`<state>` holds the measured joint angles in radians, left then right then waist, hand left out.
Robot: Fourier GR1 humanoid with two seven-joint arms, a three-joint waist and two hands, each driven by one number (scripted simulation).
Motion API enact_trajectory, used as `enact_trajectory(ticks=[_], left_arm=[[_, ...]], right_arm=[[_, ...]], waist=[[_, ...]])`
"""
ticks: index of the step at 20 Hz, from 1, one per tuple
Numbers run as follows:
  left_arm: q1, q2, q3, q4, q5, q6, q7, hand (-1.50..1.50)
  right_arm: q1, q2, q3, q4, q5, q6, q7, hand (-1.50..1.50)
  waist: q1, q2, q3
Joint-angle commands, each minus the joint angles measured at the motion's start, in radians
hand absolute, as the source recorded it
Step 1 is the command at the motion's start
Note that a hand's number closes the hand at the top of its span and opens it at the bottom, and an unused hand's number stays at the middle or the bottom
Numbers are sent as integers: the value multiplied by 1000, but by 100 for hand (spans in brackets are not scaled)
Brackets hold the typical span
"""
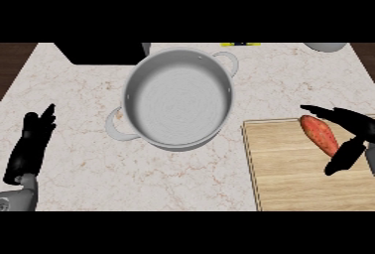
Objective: Pick the sweet potato from the tray and place it in the pot
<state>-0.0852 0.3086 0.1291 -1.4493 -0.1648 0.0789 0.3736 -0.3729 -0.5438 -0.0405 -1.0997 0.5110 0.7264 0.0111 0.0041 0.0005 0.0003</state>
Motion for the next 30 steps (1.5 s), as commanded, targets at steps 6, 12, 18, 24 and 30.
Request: enact_trajectory(ticks=[6, 12, 18, 24, 30], left_arm=[[-14, 12, 50, 23, 8, -58, -18, 0], [-13, -37, 24, 42, -49, -10, -35, 0], [-29, -23, 34, 15, -35, -44, 5, 0], [-37, -30, 52, 18, -30, -38, 13, 0], [43, -11, 97, 19, -37, -8, 18, 0]], right_arm=[[-8, 39, 4, 118, 92, -67, -99, -150], [-53, 54, 1, 148, 137, -163, -186, 150], [8, 7, -9, 75, 174, -250, -282, 150], [8, 105, -53, -70, 192, -311, 23, 150], [184, 149, -70, -156, 373, -526, 373, 150]], waist=[[1, 0, 0], [1, 1, 0], [-6, 0, 0], [-19, -6, -2], [-128, -54, -17]])
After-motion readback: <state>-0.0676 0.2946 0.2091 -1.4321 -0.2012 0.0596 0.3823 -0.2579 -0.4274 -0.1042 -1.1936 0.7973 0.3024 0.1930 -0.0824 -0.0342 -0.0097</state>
